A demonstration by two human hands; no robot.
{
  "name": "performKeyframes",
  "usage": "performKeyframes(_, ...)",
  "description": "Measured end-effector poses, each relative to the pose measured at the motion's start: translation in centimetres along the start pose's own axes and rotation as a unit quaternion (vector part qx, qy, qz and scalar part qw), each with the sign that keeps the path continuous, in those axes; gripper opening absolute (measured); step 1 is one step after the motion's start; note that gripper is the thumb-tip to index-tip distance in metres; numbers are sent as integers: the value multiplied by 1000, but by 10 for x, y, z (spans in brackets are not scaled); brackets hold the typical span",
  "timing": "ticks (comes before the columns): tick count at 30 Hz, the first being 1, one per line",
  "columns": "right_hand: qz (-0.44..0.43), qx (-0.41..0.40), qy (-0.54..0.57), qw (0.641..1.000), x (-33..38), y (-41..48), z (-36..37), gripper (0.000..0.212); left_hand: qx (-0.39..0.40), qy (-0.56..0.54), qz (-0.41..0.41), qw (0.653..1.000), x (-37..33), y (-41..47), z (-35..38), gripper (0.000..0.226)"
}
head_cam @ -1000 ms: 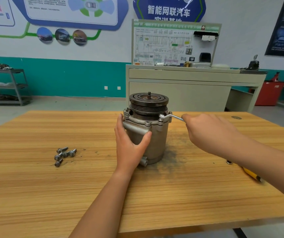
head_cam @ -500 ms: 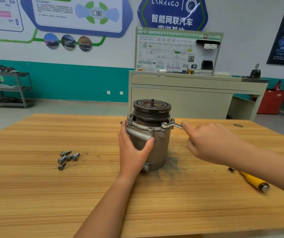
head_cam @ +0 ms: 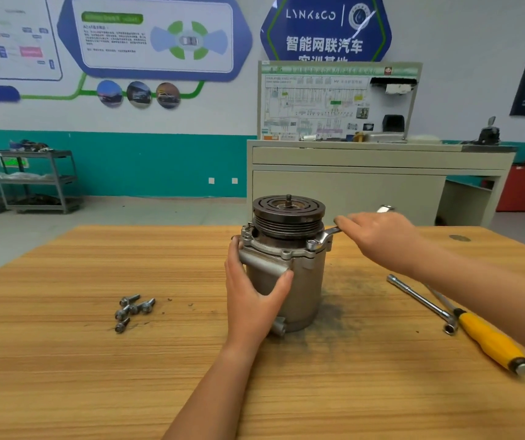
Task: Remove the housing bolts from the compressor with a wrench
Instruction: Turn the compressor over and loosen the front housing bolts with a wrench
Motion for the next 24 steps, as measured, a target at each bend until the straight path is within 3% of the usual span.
performKeyframes(2,24,-69,59,996,4,1,2,39,1,0,5,1000,1,1,1,88)
performKeyframes(6,66,-114,173,976,11,6,0,29,1,1,-4,1000,1,0,1,90)
performKeyframes(9,233,-169,348,893,-3,-9,-11,22,4,5,-1,1000,2,2,1,89)
performKeyframes(11,262,-167,410,858,-1,-22,-19,28,2,6,3,1000,2,2,1,89)
performKeyframes(13,220,-123,367,895,8,-35,-28,28,-1,2,7,1000,2,1,1,90)
performKeyframes(16,173,11,273,946,17,-51,-30,28,-6,11,11,1000,1,1,1,90)
performKeyframes(19,168,92,224,956,20,-55,-30,28,-7,13,13,1000,2,0,1,90)
performKeyframes(24,180,80,216,956,21,-49,-39,27,-7,12,10,1000,1,0,1,90)
Point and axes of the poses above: each hand's wrist, its own y-axis towards the middle knuckle, its own z-axis out of the palm, x = y × z, the point moved 4 cm from there along y, towards the middle knuckle
